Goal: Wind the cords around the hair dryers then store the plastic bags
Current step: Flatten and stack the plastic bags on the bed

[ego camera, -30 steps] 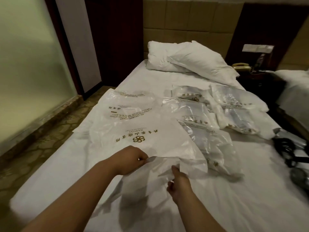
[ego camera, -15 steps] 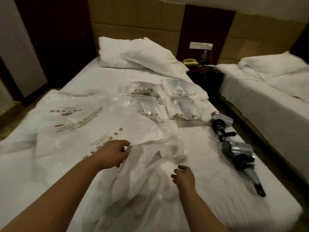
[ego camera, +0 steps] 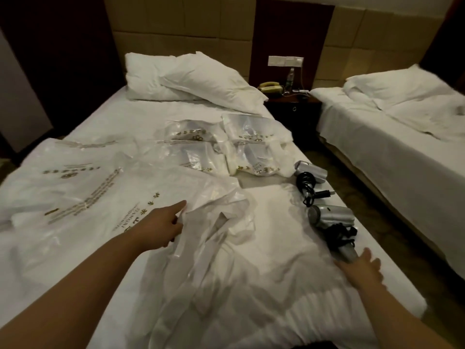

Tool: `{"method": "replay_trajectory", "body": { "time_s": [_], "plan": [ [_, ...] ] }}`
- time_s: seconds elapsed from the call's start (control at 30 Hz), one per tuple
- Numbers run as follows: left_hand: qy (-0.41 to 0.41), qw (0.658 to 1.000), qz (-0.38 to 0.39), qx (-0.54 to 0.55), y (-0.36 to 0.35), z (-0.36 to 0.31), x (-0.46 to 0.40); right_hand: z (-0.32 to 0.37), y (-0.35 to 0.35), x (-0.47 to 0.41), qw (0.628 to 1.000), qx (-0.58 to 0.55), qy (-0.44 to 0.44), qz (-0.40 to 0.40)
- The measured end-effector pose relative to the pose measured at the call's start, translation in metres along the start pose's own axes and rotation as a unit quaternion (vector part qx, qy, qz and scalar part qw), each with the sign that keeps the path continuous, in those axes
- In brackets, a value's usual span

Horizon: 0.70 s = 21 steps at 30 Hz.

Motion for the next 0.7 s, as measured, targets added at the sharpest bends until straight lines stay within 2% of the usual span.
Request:
{"method": "replay_trajectory", "body": {
  "time_s": [0.1,0.2,0.33,0.37,0.43,0.53,0.6,0.67,0.7],
  "plan": [
    [0.017,1.0,-0.009,-0.003,0.001,0.0,0.004,0.003,-0.003,-0.014,0.998,-0.04,-0.017,0.055],
    [0.012,0.999,-0.01,-0.041,0.002,-0.003,0.006,0.01,-0.02,0.003,0.976,-0.18,-0.04,0.118],
    [0.005,0.995,-0.017,-0.099,0.001,-0.005,0.003,0.015,-0.046,0.045,0.883,-0.433,-0.096,0.155],
    [0.005,0.995,-0.02,-0.096,0.0,-0.007,0.004,0.012,-0.052,0.061,0.855,-0.482,-0.104,0.163],
    [0.0,0.995,-0.024,-0.095,-0.002,-0.01,0.005,0.003,-0.064,0.096,0.827,-0.523,-0.095,0.181],
    [-0.005,0.995,-0.03,-0.091,-0.002,-0.013,0.009,-0.015,-0.079,0.15,0.833,-0.501,-0.063,0.226],
    [-0.003,0.996,-0.036,-0.086,-0.002,-0.013,0.012,-0.022,-0.086,0.186,0.858,-0.448,-0.023,0.25],
    [-0.007,0.996,-0.041,-0.085,-0.001,-0.013,0.014,-0.025,-0.096,0.207,0.898,-0.358,0.06,0.249],
    [-0.01,0.995,-0.042,-0.085,0.001,-0.013,0.018,-0.022,-0.102,0.215,0.906,-0.31,0.102,0.269]
  ]
}}
Point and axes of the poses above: each hand's wrist, its own x-axis away from the middle knuckle, its own y-axis out of the back of the hand, z = x × y, the point moved 1 cm from there along -x, towards the middle knuckle, and after that the axes turned 10 degrees about -x, right-handed, at the moved point
